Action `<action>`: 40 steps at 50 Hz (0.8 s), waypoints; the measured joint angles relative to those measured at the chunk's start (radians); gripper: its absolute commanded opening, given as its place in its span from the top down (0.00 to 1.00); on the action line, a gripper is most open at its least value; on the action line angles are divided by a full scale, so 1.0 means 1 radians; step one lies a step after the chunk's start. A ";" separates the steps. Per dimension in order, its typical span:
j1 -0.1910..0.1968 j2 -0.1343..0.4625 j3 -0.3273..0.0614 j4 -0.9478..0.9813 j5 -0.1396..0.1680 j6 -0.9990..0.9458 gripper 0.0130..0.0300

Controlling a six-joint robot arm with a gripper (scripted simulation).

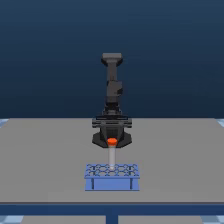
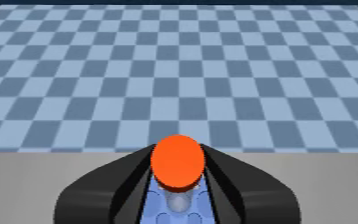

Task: Pick up the centrifuge tube on the rack

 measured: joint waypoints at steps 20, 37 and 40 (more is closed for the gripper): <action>0.000 -0.030 -0.041 0.007 0.058 -0.006 1.00; 0.000 -0.043 -0.064 0.008 0.103 -0.007 1.00; 0.000 -0.043 -0.064 0.008 0.106 -0.007 1.00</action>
